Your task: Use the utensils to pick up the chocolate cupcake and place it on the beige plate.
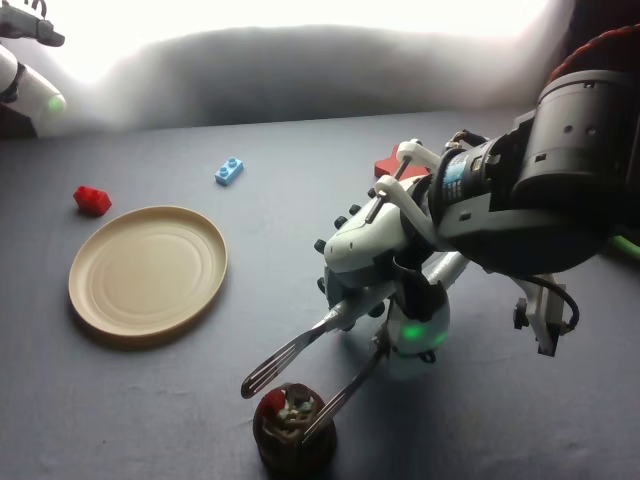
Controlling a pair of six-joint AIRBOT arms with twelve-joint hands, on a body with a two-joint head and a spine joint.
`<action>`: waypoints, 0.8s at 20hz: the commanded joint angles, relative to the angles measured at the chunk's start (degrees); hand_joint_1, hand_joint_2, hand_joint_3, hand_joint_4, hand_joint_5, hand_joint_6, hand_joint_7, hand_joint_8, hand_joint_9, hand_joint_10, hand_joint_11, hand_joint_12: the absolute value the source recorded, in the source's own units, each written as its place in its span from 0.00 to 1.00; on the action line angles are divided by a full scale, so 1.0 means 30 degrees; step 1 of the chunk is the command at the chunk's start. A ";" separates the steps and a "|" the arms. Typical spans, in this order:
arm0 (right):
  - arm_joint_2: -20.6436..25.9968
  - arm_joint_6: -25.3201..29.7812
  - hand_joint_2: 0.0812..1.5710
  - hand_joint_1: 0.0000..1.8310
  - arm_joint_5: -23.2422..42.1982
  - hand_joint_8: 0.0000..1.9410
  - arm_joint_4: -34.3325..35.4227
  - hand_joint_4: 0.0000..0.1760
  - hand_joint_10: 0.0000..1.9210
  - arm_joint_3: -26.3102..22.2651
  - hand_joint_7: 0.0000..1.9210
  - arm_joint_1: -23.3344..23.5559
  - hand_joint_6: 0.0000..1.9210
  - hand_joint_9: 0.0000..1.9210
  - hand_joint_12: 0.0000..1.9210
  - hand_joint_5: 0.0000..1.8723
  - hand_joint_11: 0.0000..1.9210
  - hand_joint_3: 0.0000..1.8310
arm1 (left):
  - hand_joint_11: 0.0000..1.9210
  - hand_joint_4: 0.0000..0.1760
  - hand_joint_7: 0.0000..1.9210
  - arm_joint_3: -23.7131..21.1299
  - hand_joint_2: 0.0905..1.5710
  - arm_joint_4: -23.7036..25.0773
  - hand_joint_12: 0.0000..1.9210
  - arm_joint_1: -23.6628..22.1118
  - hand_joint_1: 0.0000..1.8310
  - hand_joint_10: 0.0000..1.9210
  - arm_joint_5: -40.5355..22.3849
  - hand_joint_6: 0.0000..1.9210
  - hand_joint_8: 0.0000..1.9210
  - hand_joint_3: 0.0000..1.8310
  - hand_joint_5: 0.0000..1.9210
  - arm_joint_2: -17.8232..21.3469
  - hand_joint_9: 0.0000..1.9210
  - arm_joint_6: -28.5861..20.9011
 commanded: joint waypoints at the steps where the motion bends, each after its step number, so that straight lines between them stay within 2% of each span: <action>1: 0.0040 -0.0127 0.76 0.55 0.1089 0.51 -0.0483 0.00 0.70 0.0100 0.26 0.0212 0.12 0.24 0.91 0.38 0.22 0.00 | 0.00 0.00 0.01 0.0170 0.64 -0.0243 0.00 -0.0123 0.27 0.00 -0.1660 0.00 0.00 0.00 0.04 0.0154 0.02 0.0069; 7: -0.0331 -0.1126 0.75 0.55 0.1060 0.51 -0.0487 0.00 0.72 0.0207 0.25 0.0429 0.14 0.22 0.91 0.34 0.20 0.00 | 0.01 0.00 0.02 0.0186 0.64 -0.0253 0.00 -0.0116 0.27 0.00 -0.1673 0.00 0.00 0.00 0.05 0.0146 0.02 0.0124; 10: -0.0491 -0.2039 0.77 0.52 0.1016 0.52 -0.0500 0.00 0.72 0.0211 0.25 0.0301 0.24 0.21 0.93 0.31 0.19 0.00 | 0.00 0.00 0.02 0.0191 0.64 -0.0255 0.00 -0.0116 0.26 0.00 -0.1677 0.00 0.00 0.00 0.05 0.0140 0.02 0.0168; 14: -0.0682 -0.2941 0.74 0.55 0.0955 0.51 -0.0544 0.00 0.71 0.0392 0.25 0.0242 0.26 0.21 0.93 0.31 0.16 0.00 | 0.00 0.00 0.01 0.0205 0.64 -0.0257 0.00 -0.0116 0.27 0.00 -0.1677 0.00 0.00 0.00 0.05 0.0131 0.02 0.0191; 15: -0.0738 -0.3174 0.75 0.54 0.0922 0.53 -0.0544 0.00 0.72 0.0447 0.23 0.0242 0.27 0.19 0.94 0.29 0.14 0.00 | 0.00 0.00 0.01 0.0207 0.64 -0.0257 0.00 -0.0116 0.27 0.00 -0.1677 0.00 0.00 0.00 0.05 0.0131 0.02 0.0208; 16: -0.0849 -0.3626 0.76 0.52 0.0900 0.52 -0.0550 0.00 0.69 0.0589 0.22 0.0244 0.27 0.20 0.90 0.29 0.16 0.00 | 0.00 0.00 0.02 0.0212 0.63 -0.0257 0.00 -0.0116 0.28 0.00 -0.1677 0.00 0.00 0.00 0.05 0.0129 0.02 0.0220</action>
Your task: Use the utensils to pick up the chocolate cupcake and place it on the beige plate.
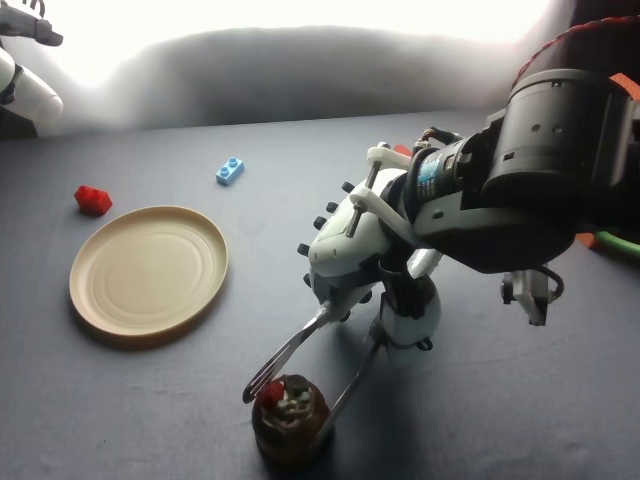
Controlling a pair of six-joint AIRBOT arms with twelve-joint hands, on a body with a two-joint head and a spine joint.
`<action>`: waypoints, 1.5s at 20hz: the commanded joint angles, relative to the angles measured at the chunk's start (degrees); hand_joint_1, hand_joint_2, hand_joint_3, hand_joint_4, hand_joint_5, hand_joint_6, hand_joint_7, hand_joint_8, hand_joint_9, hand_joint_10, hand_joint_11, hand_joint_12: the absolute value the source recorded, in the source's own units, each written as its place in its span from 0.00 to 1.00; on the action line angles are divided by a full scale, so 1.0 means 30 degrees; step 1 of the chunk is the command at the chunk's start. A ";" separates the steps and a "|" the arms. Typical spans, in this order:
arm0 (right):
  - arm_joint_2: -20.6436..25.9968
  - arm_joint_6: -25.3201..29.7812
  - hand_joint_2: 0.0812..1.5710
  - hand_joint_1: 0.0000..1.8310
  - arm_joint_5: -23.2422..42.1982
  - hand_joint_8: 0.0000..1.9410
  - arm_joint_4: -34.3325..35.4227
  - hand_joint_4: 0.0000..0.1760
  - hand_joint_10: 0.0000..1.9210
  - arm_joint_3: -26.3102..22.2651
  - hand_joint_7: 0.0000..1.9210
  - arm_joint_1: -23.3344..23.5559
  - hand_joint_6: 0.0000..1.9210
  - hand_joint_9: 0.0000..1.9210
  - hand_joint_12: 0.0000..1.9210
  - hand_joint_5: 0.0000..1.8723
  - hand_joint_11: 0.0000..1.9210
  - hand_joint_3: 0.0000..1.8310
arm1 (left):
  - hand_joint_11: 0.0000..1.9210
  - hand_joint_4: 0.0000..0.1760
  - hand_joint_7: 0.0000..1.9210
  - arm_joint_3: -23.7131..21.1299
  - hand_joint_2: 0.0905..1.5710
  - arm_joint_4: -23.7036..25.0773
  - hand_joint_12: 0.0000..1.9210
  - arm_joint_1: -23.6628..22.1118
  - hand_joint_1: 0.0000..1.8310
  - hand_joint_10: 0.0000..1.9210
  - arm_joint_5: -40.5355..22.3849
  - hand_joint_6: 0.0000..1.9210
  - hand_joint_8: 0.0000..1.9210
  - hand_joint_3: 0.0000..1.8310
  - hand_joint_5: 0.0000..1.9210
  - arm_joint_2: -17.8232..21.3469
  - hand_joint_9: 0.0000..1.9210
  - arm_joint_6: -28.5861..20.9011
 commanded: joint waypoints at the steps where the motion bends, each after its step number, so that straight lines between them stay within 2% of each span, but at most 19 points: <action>1: -0.0016 -0.0284 0.77 0.50 0.0905 0.52 -0.0435 0.00 0.70 0.0129 0.22 0.0106 0.28 0.19 0.91 0.27 0.16 0.00 | 0.01 0.00 0.02 0.0176 0.63 -0.0244 0.00 -0.0116 0.28 0.00 -0.1670 0.00 0.00 0.00 0.05 0.0136 0.02 0.0067; 4: -0.0305 -0.0643 0.75 0.54 0.0620 0.54 -0.0462 0.00 0.71 0.0502 0.22 0.0090 0.30 0.21 0.90 0.28 0.19 0.00 | 0.00 0.00 0.01 0.0189 0.63 -0.0244 0.00 -0.0116 0.27 0.00 -0.1672 0.00 0.00 0.00 0.04 0.0125 0.01 0.0067; 8: -0.0694 -0.0922 0.74 0.54 0.0534 0.53 -0.1849 0.00 0.71 0.0633 0.23 -0.0018 0.30 0.20 0.91 0.28 0.15 0.00 | 0.00 0.00 0.01 0.0205 0.63 -0.0246 0.00 -0.0116 0.27 0.00 -0.1668 0.00 0.00 0.00 0.05 0.0117 0.01 0.0067; 12: -0.0992 -0.0981 0.75 0.51 0.0536 0.53 -0.1852 0.00 0.70 0.0628 0.21 0.0094 0.31 0.19 0.90 0.26 0.16 0.00 | 0.00 0.00 0.00 0.0206 0.64 -0.0248 0.00 -0.0116 0.28 0.00 -0.1666 0.00 0.00 0.00 0.05 0.0117 0.01 0.0067; 14: -0.1176 -0.0981 0.74 0.54 0.0536 0.51 -0.1852 0.00 0.68 0.0628 0.23 0.0092 0.29 0.21 0.88 0.30 0.17 0.00 | 0.01 0.00 0.01 0.0208 0.63 -0.0250 0.00 -0.0116 0.28 0.00 -0.1668 0.00 0.00 0.00 0.05 0.0117 0.02 0.0067; 17: -0.1372 -0.0966 0.76 0.53 0.0538 0.50 -0.1860 0.00 0.66 0.0622 0.23 0.0092 0.28 0.21 0.87 0.28 0.17 0.00 | 0.00 0.00 0.01 0.0208 0.63 -0.0250 0.00 -0.0116 0.29 0.00 -0.1670 0.00 0.00 0.00 0.05 0.0117 0.01 0.0067; 18: -0.1399 -0.0971 0.74 0.56 0.0538 0.50 -0.1933 0.00 0.65 0.0620 0.24 0.0083 0.29 0.23 0.86 0.29 0.19 0.00 | 0.00 0.00 0.01 0.0208 0.63 -0.0250 0.00 -0.0116 0.29 0.00 -0.1670 0.00 0.00 0.00 0.05 0.0117 0.01 0.0067; 22: -0.1393 -0.0987 0.77 0.50 0.0546 0.53 -0.2445 0.00 0.69 0.0622 0.21 0.0081 0.33 0.19 0.90 0.26 0.14 0.00 | 0.00 0.00 0.01 0.0210 0.64 -0.0250 0.00 -0.0116 0.27 0.00 -0.1670 0.00 0.00 0.00 0.04 0.0117 0.01 0.0067; 27: -0.1392 -0.1036 0.73 0.58 0.0544 0.51 -0.2613 0.00 0.66 0.0622 0.25 0.0111 0.31 0.23 0.88 0.29 0.19 0.00 | 0.01 0.00 0.01 0.0210 0.64 -0.0250 0.00 -0.0108 0.27 0.00 -0.1670 0.00 0.00 0.00 0.05 0.0119 0.01 0.0067; 29: -0.1384 -0.1055 0.72 0.62 0.0538 0.52 -0.2676 0.00 0.68 0.0622 0.25 0.0134 0.32 0.24 0.88 0.29 0.20 0.00 | 0.01 0.00 0.01 0.0210 0.64 -0.0250 0.00 -0.0108 0.28 0.00 -0.1670 0.00 0.00 0.00 0.05 0.0119 0.01 0.0067; 30: -0.1382 -0.1057 0.75 0.69 0.0527 0.66 -0.2693 0.00 0.69 0.0622 0.36 0.0140 0.33 0.27 0.88 0.31 0.25 0.00 | 0.00 0.00 0.01 0.0208 0.64 -0.0250 0.00 -0.0106 0.27 0.00 -0.1670 0.00 0.00 0.00 0.05 0.0119 0.01 0.0067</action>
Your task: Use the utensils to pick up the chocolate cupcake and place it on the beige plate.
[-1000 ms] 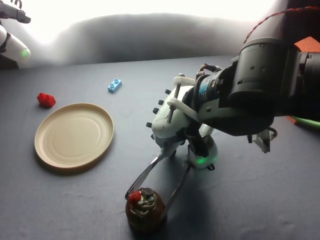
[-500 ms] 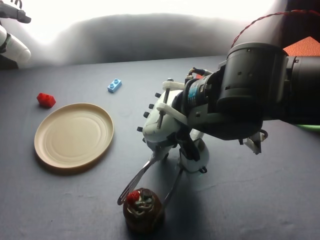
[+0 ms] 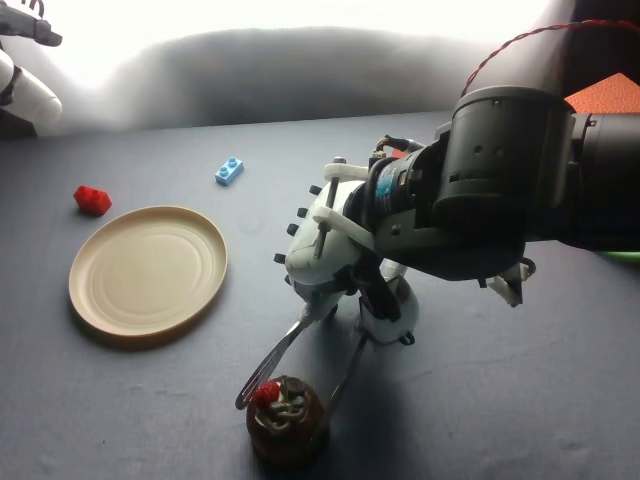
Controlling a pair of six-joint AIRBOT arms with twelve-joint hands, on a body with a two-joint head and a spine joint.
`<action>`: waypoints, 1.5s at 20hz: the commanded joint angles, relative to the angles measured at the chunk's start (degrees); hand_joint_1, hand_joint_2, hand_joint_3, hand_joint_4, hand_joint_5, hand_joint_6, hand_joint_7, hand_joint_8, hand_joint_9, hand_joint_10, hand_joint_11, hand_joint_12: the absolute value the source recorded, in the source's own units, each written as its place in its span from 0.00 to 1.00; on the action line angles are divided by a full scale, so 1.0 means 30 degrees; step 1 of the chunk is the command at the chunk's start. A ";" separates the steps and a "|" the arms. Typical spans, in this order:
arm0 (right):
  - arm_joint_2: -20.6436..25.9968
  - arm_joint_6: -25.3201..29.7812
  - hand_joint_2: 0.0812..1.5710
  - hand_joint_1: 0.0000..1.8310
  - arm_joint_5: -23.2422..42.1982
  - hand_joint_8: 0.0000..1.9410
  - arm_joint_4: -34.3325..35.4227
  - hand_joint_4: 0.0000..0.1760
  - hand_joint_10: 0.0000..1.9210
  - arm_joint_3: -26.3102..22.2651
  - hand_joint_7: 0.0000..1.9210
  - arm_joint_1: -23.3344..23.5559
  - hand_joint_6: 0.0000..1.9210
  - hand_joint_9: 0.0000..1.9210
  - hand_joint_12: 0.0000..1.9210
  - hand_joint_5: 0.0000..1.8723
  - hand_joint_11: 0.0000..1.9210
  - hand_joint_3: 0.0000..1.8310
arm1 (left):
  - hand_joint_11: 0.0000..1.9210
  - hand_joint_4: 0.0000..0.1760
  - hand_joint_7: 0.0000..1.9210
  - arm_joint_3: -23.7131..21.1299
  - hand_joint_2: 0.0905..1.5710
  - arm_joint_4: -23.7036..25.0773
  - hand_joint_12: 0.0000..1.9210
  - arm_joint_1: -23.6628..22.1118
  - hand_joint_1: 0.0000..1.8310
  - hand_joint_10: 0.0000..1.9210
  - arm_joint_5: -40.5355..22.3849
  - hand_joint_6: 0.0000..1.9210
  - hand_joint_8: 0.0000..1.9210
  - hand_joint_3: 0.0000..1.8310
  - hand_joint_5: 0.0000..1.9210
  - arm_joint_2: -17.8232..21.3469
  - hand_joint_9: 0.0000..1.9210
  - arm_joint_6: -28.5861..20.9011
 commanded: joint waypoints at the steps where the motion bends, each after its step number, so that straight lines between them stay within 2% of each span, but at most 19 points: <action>1: 0.0052 -0.0127 0.79 0.64 0.1058 0.74 -0.0672 0.00 0.71 -0.0012 0.38 0.0146 0.63 0.29 0.88 0.34 0.29 0.00 | 0.00 0.00 0.01 0.0150 0.64 -0.0235 0.00 -0.0121 0.27 0.00 -0.1670 0.00 0.00 0.00 0.05 0.0136 0.01 0.0008; 2: 0.0054 -0.0154 0.80 0.62 0.1058 0.78 -0.0683 0.00 0.72 -0.0012 0.37 0.0148 0.69 0.30 0.88 0.35 0.31 0.00 | 0.00 0.00 0.00 0.0150 0.65 -0.0235 0.00 -0.0121 0.27 0.00 -0.1670 0.00 0.00 0.00 0.04 0.0136 0.00 0.0008; 3: 0.0057 -0.0160 0.79 0.70 0.1058 0.77 -0.0693 0.00 0.81 -0.0012 0.35 0.0150 0.64 0.37 0.87 0.38 0.36 0.00 | 0.00 0.00 0.01 0.0150 0.64 -0.0235 0.00 -0.0119 0.28 0.00 -0.1672 0.00 0.00 0.00 0.05 0.0136 0.01 0.0008; 5: 0.0057 -0.0160 0.77 0.72 0.1058 0.74 -0.0695 0.00 0.80 -0.0012 0.36 0.0153 0.63 0.40 0.83 0.40 0.43 0.00 | 0.01 0.00 0.01 0.0150 0.64 -0.0235 0.00 -0.0115 0.27 0.01 -0.1672 0.00 0.00 0.00 0.05 0.0137 0.02 0.0012; 6: 0.0061 -0.0156 0.77 0.73 0.1058 0.75 -0.0695 0.00 0.82 -0.0014 0.36 0.0155 0.62 0.39 0.84 0.40 0.44 0.00 | 0.00 0.00 0.01 0.0150 0.64 -0.0235 0.00 -0.0115 0.27 0.00 -0.1672 0.00 0.00 0.00 0.04 0.0137 0.01 0.0012; 7: 0.0069 -0.0156 0.77 0.73 0.1058 0.75 -0.0695 0.00 0.82 -0.0014 0.35 0.0153 0.64 0.38 0.82 0.40 0.43 0.00 | 0.00 0.00 0.00 0.0148 0.64 -0.0235 0.00 -0.0115 0.27 0.00 -0.1672 0.00 0.00 0.00 0.03 0.0141 0.00 0.0012; 11: 0.0147 -0.0091 0.76 0.73 0.0953 0.69 -0.0693 0.00 0.79 -0.0042 0.36 0.0146 0.63 0.39 0.81 0.44 0.43 0.00 | 0.01 0.00 0.01 0.0146 0.64 -0.0235 0.00 -0.0109 0.28 0.00 -0.1670 0.01 0.00 0.00 0.05 0.0149 0.02 0.0012; 16: 0.0548 0.0133 0.76 0.73 0.0898 0.69 -0.0693 0.00 0.79 -0.0633 0.35 0.0260 0.63 0.39 0.78 0.45 0.42 0.00 | 0.01 0.00 0.01 0.0141 0.64 -0.0235 0.00 -0.0109 0.27 0.00 -0.1668 0.00 0.00 0.00 0.05 0.0157 0.02 0.0008; 18: 0.0737 0.0765 0.74 0.74 0.0764 0.63 -0.0693 0.00 0.75 -0.0778 0.39 0.0270 0.62 0.42 0.78 0.46 0.41 0.00 | 0.00 0.00 0.01 0.0141 0.64 -0.0235 0.00 -0.0109 0.26 0.00 -0.1662 0.00 0.00 0.00 0.04 0.0160 0.01 0.0010; 20: 0.0909 0.1290 0.75 0.74 0.0527 0.64 -0.0693 0.00 0.75 -0.0804 0.38 0.0362 0.63 0.42 0.77 0.45 0.42 0.00 | 0.00 0.00 0.01 0.0142 0.64 -0.0235 0.00 -0.0109 0.25 0.00 -0.1657 0.00 0.00 0.00 0.04 0.0162 0.01 0.0012; 23: 0.1282 0.2379 0.75 0.74 0.0535 0.64 -0.0691 0.00 0.77 -0.0816 0.38 0.0717 0.59 0.41 0.80 0.47 0.43 0.00 | 0.00 0.00 0.00 0.0144 0.64 -0.0233 0.00 -0.0109 0.27 0.00 -0.1653 0.00 0.00 0.00 0.04 0.0160 0.01 0.0018; 26: 0.1568 0.3393 0.75 0.74 0.0752 0.65 -0.0695 0.00 0.76 -0.0808 0.37 0.1213 0.62 0.41 0.79 0.46 0.42 0.00 | 0.01 0.00 0.02 0.0146 0.64 -0.0233 0.00 -0.0109 0.27 0.00 -0.1655 0.01 0.01 0.00 0.05 0.0160 0.02 0.0018; 27: 0.1629 0.3572 0.75 0.73 0.0942 0.67 -0.0698 0.00 0.79 -0.0776 0.36 0.1362 0.61 0.39 0.80 0.46 0.41 0.00 | 0.01 0.00 0.02 0.0146 0.64 -0.0235 0.01 -0.0109 0.27 0.01 -0.1655 0.00 0.01 0.00 0.05 0.0160 0.02 0.0018; 30: 0.1507 0.4313 0.75 0.74 0.1425 0.66 -0.0700 0.00 0.80 0.0068 0.37 0.1939 0.58 0.39 0.81 0.47 0.40 0.00 | 0.02 0.00 0.02 0.0167 0.64 -0.0235 0.01 -0.0109 0.27 0.01 -0.1655 0.00 0.00 0.00 0.06 0.0143 0.03 0.0058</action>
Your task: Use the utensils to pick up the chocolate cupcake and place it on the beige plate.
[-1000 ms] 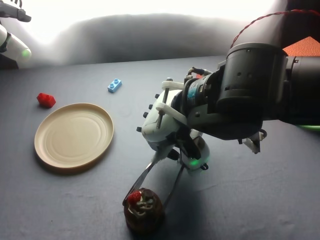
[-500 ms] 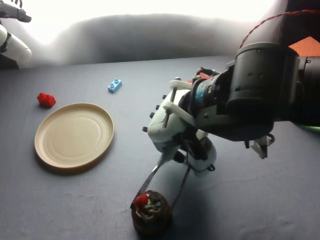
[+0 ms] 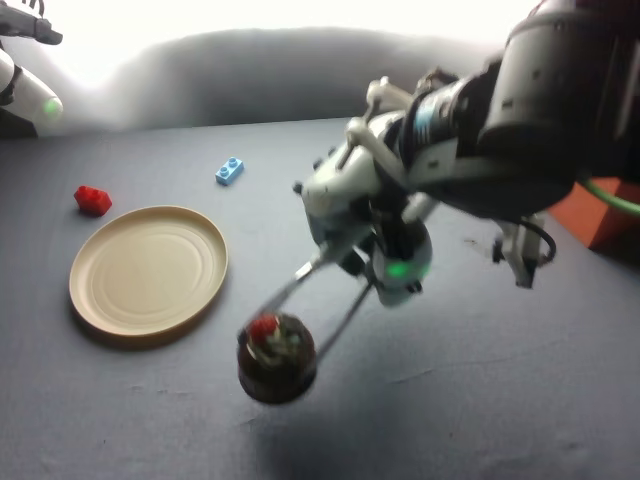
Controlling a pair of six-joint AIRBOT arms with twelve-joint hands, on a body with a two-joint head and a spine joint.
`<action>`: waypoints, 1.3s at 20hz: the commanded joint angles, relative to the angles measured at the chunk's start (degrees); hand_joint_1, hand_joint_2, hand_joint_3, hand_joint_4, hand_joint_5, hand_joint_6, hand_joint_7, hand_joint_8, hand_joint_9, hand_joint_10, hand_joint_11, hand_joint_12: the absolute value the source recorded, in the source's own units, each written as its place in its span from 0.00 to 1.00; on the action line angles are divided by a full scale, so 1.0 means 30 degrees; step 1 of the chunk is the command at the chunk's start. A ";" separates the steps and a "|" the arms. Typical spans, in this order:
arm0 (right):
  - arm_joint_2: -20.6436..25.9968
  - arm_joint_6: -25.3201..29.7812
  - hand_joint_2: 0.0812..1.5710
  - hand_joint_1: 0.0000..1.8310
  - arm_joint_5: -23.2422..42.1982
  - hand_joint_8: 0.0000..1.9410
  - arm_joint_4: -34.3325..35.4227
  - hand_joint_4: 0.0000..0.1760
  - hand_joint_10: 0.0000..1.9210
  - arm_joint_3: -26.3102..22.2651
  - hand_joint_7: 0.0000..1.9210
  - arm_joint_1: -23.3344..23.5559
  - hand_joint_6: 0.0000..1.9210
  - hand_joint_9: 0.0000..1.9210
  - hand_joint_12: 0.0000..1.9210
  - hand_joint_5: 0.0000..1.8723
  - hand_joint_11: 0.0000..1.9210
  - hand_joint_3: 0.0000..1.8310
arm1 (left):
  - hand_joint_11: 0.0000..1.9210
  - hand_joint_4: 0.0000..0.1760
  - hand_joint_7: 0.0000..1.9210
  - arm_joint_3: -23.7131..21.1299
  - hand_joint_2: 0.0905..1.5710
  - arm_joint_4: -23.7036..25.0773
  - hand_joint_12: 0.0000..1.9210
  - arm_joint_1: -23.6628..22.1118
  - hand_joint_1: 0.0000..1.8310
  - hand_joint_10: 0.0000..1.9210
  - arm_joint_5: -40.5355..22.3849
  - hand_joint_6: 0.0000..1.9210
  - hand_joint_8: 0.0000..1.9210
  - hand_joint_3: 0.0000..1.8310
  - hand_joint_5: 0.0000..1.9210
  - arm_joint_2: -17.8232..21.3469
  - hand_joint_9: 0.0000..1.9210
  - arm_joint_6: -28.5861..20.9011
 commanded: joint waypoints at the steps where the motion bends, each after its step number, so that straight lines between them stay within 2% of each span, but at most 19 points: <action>1: 0.0031 0.0055 0.75 0.74 0.1564 0.66 -0.0708 0.00 0.80 0.0330 0.38 0.0440 0.56 0.39 0.82 0.48 0.39 0.00 | 0.02 0.00 0.02 0.0171 0.65 -0.0235 0.01 -0.0116 0.27 0.00 -0.1655 0.00 0.00 0.00 0.06 0.0141 0.03 0.0062; 3: -0.0332 0.0015 0.73 0.74 0.2097 0.61 -0.0706 0.00 0.75 0.1224 0.41 0.0740 0.55 0.43 0.79 0.49 0.40 0.00 | 0.02 0.00 0.02 0.0186 0.65 -0.0235 0.01 -0.0116 0.27 0.00 -0.1655 0.00 0.00 0.00 0.06 0.0130 0.02 0.0062; 6: -0.1285 -0.0411 0.74 0.74 0.2719 0.64 -0.0688 0.00 0.78 0.2922 0.39 0.0933 0.58 0.40 0.81 0.47 0.38 0.00 | 0.00 0.00 0.02 0.0236 0.65 -0.0237 0.01 -0.0116 0.25 0.00 -0.1626 0.00 0.00 0.00 0.05 0.0073 0.02 0.0058; 8: -0.1940 -0.1143 0.73 0.74 0.3508 0.61 -0.0681 0.00 0.76 0.3974 0.41 0.0809 0.57 0.41 0.81 0.48 0.38 0.00 | 0.00 0.00 0.02 0.0280 0.66 -0.0241 0.01 -0.0118 0.24 0.00 -0.1624 0.00 0.00 0.00 0.05 0.0002 0.02 0.0018; 12: -0.3264 -0.2027 0.75 0.74 0.5009 0.64 -0.0675 0.00 0.78 0.6054 0.38 0.0274 0.61 0.40 0.80 0.46 0.39 0.00 | 0.00 0.00 0.02 0.0385 0.66 -0.0237 0.00 -0.0113 0.24 0.00 -0.1586 0.00 0.00 0.00 0.05 -0.0109 0.02 0.0316; 15: -0.3963 -0.2505 0.74 0.74 0.5785 0.61 -0.0673 0.00 0.75 0.7028 0.41 0.0005 0.60 0.41 0.78 0.47 0.37 0.00 | 0.00 0.00 0.01 0.0393 0.66 -0.0241 0.00 -0.0126 0.25 0.00 -0.1559 0.00 0.00 0.00 0.06 -0.0208 0.02 0.0247; 17: -0.4419 -0.2659 0.74 0.74 0.6425 0.60 -0.0673 0.00 0.74 0.7674 0.42 -0.0131 0.64 0.42 0.78 0.45 0.37 0.00 | 0.00 0.00 0.01 0.0414 0.65 -0.0241 0.00 -0.0126 0.26 0.00 -0.1557 0.00 0.00 0.00 0.05 -0.0235 0.02 0.0184; 19: -0.4933 -0.2908 0.74 0.74 0.6778 0.62 -0.0673 0.00 0.76 0.8379 0.41 -0.0219 0.64 0.41 0.82 0.44 0.35 0.00 | 0.02 0.00 0.03 0.0417 0.65 -0.0239 0.01 -0.0124 0.26 0.00 -0.1540 0.01 0.01 0.00 0.07 -0.0237 0.03 0.0190; 21: -0.5498 -0.2911 0.74 0.74 0.6839 0.62 -0.0667 0.00 0.75 0.9213 0.41 -0.0259 0.65 0.42 0.80 0.43 0.39 0.00 | 0.01 0.00 0.02 0.0417 0.65 -0.0241 0.01 -0.0124 0.26 0.00 -0.1536 0.00 0.00 0.00 0.06 -0.0246 0.02 0.0192; 23: -0.5823 -0.2919 0.75 0.74 0.7047 0.64 -0.0658 0.00 0.75 0.9641 0.41 -0.0259 0.65 0.41 0.78 0.43 0.35 0.00 | 0.01 0.00 0.02 0.0454 0.65 -0.0241 0.01 -0.0124 0.25 0.00 -0.1536 0.00 0.00 0.00 0.06 -0.0321 0.02 0.0190; 26: -0.6406 -0.3032 0.75 0.74 0.7307 0.63 -0.0658 0.00 0.76 1.0225 0.41 -0.0245 0.65 0.41 0.80 0.43 0.37 0.00 | 0.02 0.00 0.03 0.0469 0.65 -0.0241 0.01 -0.0124 0.25 0.00 -0.1536 0.00 0.01 0.00 0.06 -0.0353 0.03 0.0190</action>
